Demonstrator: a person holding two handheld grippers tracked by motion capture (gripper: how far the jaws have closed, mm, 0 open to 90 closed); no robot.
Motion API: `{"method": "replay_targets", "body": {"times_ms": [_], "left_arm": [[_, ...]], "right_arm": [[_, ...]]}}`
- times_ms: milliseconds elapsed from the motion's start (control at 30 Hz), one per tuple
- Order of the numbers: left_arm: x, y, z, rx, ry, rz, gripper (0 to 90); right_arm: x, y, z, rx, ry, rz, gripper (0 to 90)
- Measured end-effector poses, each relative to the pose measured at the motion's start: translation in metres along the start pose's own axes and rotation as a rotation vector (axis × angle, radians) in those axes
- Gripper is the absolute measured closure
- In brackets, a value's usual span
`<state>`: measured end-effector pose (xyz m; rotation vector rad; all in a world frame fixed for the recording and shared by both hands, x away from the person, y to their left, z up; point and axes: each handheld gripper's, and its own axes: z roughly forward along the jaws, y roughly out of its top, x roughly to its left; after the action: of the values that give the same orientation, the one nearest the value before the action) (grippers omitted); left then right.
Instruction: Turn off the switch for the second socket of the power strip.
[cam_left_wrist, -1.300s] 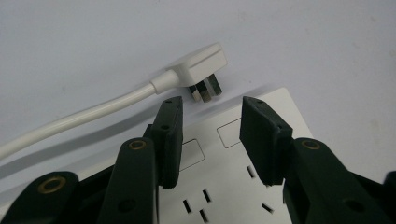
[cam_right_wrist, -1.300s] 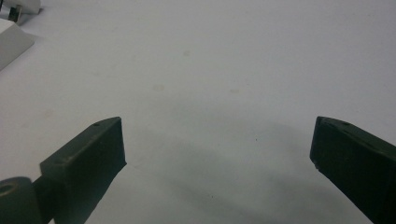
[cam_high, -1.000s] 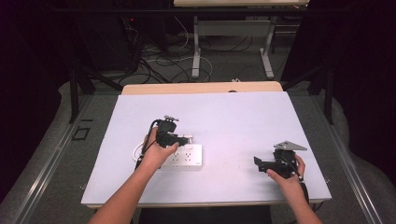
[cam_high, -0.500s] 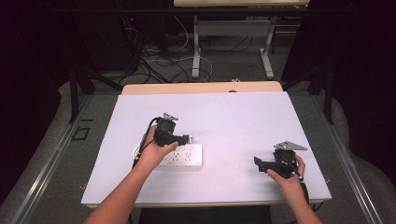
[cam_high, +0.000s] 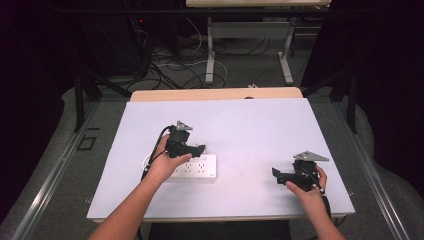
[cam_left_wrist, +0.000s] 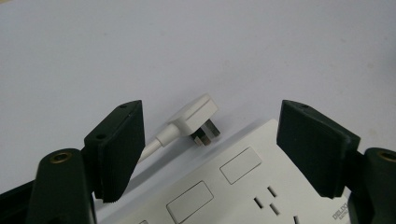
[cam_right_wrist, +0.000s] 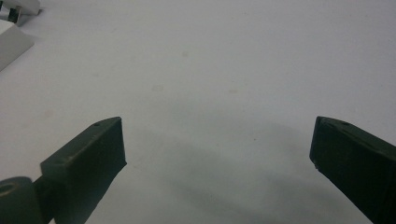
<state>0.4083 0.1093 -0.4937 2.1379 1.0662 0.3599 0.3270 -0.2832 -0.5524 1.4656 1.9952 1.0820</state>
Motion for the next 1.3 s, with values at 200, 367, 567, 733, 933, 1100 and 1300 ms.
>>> {"method": "replay_targets", "body": {"times_ms": [200,367,567,733,933,1100,1300], "left_arm": [[-0.002,0.000,-0.002,-0.005,0.001,0.022,24.0],[-0.002,0.000,-0.005,-0.015,0.006,0.025,23.4],[0.000,0.000,-0.009,-0.033,0.000,0.013,17.5],[-0.001,0.000,-0.013,-0.051,-0.002,-0.003,15.8],[0.000,-0.001,-0.017,-0.058,-0.021,-0.022,3.5],[-0.001,-0.003,-0.022,-0.083,-0.044,-0.031,0.8],[-0.003,-0.005,-0.029,-0.102,-0.072,-0.035,0.8]], "right_arm": [[0.000,0.000,0.000,-0.001,0.002,-0.003,3.1],[0.000,0.000,0.000,-0.001,0.001,-0.001,3.0],[0.000,0.000,0.000,0.002,0.003,-0.003,3.0],[0.001,0.000,0.001,0.002,0.001,-0.004,3.1],[0.001,0.000,0.001,0.003,0.001,-0.004,3.1],[0.001,0.000,0.001,0.003,0.001,-0.004,3.0],[0.001,0.000,0.001,0.003,0.001,-0.004,3.1]]}}
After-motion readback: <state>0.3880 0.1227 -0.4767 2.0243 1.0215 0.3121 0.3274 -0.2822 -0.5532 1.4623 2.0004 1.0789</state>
